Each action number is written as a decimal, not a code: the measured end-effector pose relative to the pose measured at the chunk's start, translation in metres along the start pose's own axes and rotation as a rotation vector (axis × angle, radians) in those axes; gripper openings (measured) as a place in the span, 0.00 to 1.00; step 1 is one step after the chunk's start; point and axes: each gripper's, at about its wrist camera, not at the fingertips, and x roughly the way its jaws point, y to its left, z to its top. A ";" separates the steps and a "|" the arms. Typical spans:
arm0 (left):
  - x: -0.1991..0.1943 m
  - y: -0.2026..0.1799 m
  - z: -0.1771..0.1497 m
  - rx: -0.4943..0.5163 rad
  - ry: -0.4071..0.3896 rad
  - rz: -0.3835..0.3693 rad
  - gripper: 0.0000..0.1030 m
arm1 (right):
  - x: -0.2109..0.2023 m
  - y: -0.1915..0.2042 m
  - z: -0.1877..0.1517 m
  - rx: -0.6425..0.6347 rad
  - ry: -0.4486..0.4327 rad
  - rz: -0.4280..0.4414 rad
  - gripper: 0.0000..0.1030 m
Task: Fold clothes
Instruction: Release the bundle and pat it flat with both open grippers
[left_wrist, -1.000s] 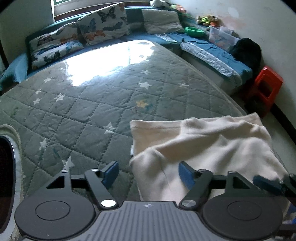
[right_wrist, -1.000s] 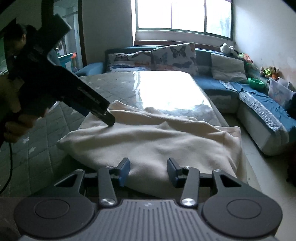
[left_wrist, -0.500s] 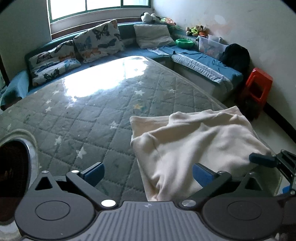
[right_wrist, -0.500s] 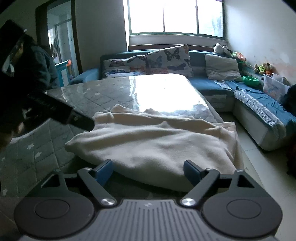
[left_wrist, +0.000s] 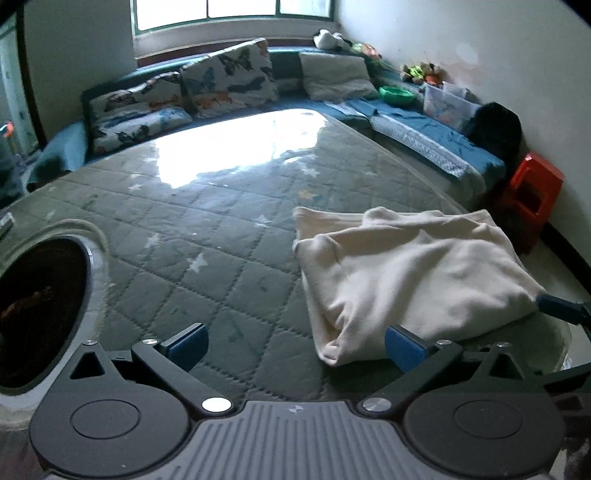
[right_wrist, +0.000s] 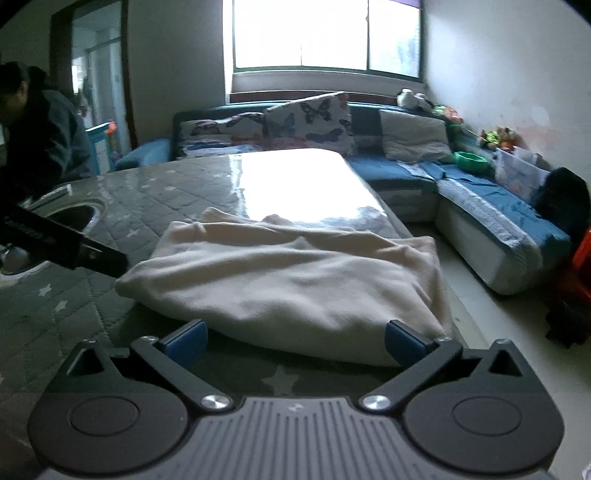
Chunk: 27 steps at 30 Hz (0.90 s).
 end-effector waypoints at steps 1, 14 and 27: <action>-0.001 0.000 -0.001 -0.005 0.002 0.000 1.00 | -0.001 0.001 -0.001 0.002 -0.001 -0.011 1.00; -0.002 -0.006 -0.011 -0.025 0.066 0.050 1.00 | -0.007 0.003 -0.017 0.112 0.024 -0.072 1.00; -0.005 -0.018 -0.026 -0.040 0.079 0.037 1.00 | -0.005 -0.002 -0.022 0.155 0.052 -0.106 1.00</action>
